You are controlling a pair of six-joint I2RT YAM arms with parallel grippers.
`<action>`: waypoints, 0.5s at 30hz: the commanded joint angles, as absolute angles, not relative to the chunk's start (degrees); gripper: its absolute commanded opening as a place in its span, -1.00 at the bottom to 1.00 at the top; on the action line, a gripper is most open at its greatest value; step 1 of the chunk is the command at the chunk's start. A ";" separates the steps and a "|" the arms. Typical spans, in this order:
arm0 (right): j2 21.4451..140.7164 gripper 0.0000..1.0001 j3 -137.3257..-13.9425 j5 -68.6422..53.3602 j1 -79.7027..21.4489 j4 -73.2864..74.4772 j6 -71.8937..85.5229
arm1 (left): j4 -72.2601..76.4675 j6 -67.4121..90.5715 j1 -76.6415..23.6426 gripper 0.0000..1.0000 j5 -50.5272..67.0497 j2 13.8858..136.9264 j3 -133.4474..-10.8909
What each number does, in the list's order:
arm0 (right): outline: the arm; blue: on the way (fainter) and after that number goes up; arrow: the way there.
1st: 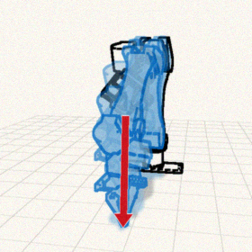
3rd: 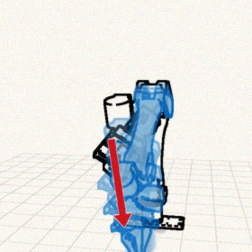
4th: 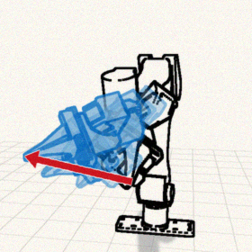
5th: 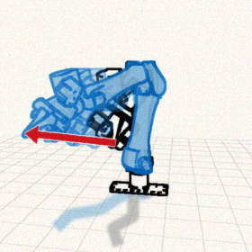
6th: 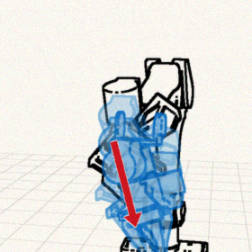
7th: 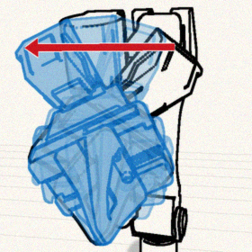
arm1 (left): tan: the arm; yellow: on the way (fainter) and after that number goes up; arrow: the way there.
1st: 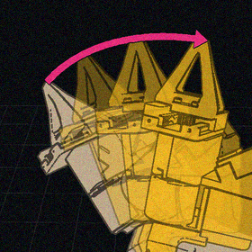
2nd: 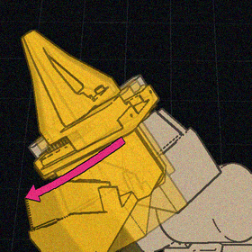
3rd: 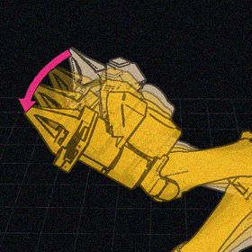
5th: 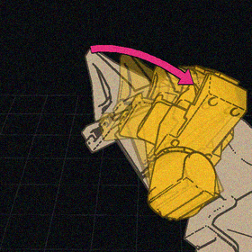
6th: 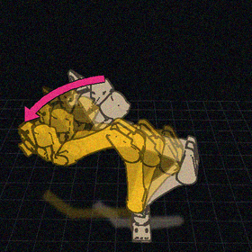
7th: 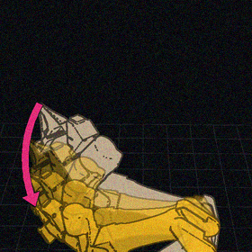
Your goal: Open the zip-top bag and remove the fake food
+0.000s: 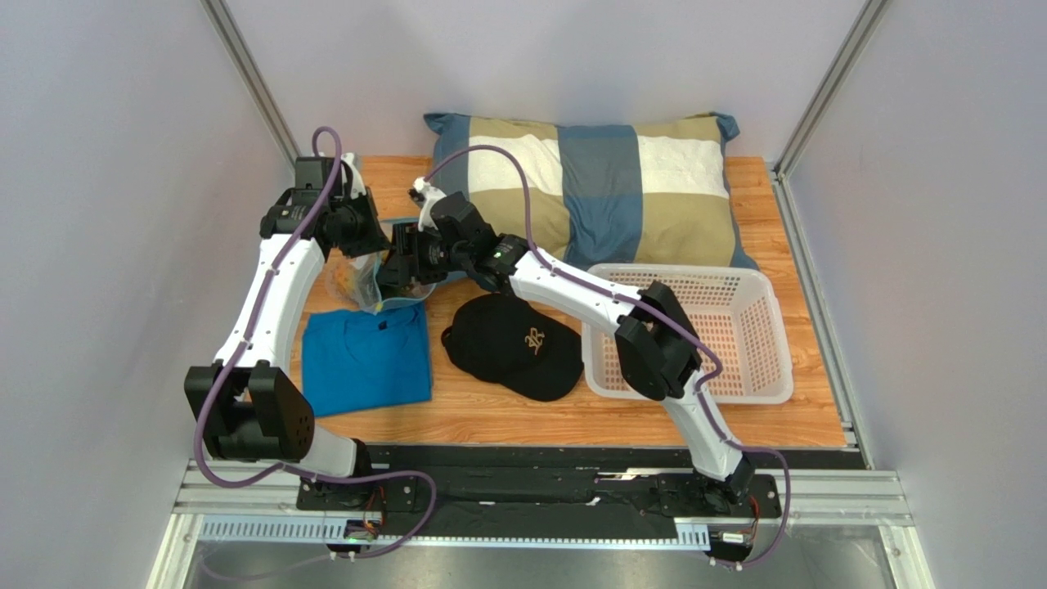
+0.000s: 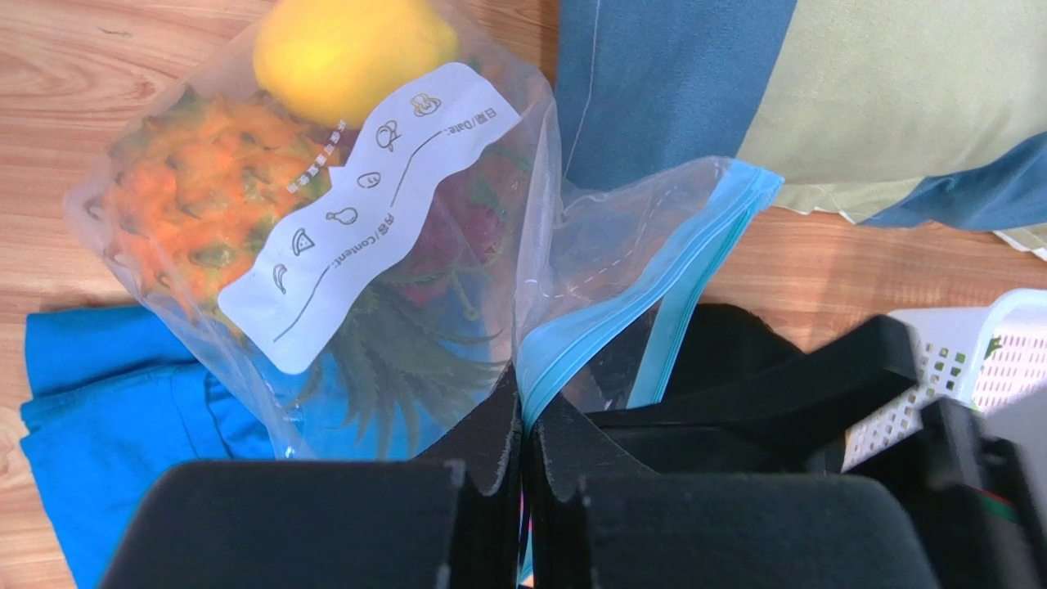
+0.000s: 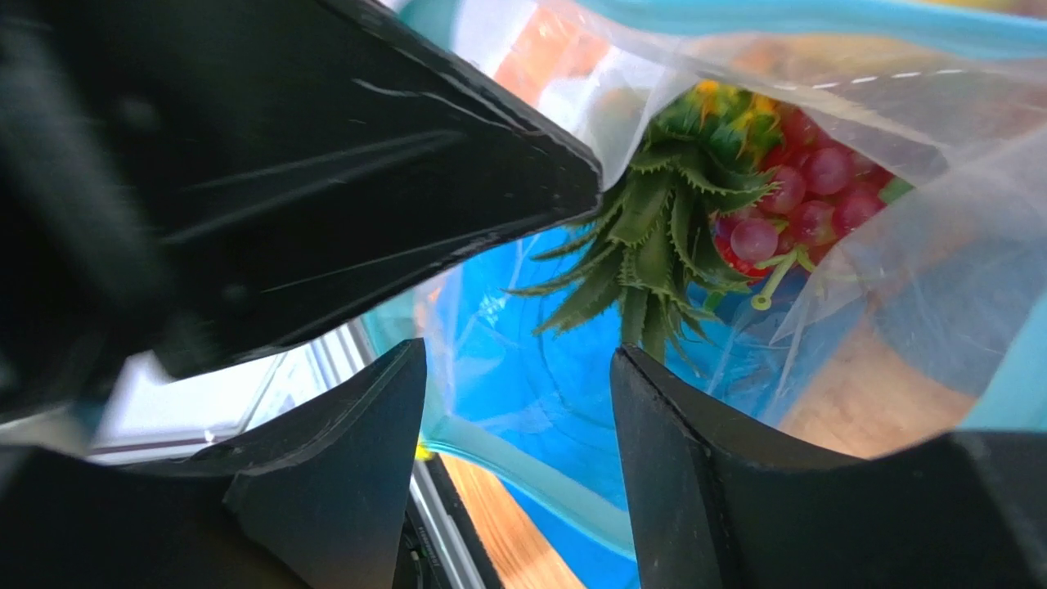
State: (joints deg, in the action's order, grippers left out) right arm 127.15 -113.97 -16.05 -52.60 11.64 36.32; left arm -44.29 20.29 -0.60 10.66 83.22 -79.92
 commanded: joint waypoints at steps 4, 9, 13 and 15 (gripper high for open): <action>131.91 0.29 -116.19 -17.31 -52.91 4.22 38.94 | -43.15 20.39 -0.35 -1.00 12.30 80.68 -80.77; 134.64 0.45 -116.72 -16.88 -52.91 0.71 37.97 | -43.15 21.35 -0.35 -1.00 12.57 80.16 -80.33; 136.84 0.64 -116.45 -16.62 -52.82 -4.39 37.35 | -43.59 21.36 -0.35 -1.00 10.82 79.45 -79.89; 138.77 0.66 -118.55 -16.00 -52.65 -2.91 37.62 | -43.77 20.92 -0.35 -1.00 10.81 79.02 -79.98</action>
State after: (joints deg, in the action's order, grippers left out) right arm 136.14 -114.08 -17.04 -52.69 2.04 38.15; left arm -44.42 20.64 -0.47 11.29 82.41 -79.85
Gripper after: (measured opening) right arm 0.822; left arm 0.000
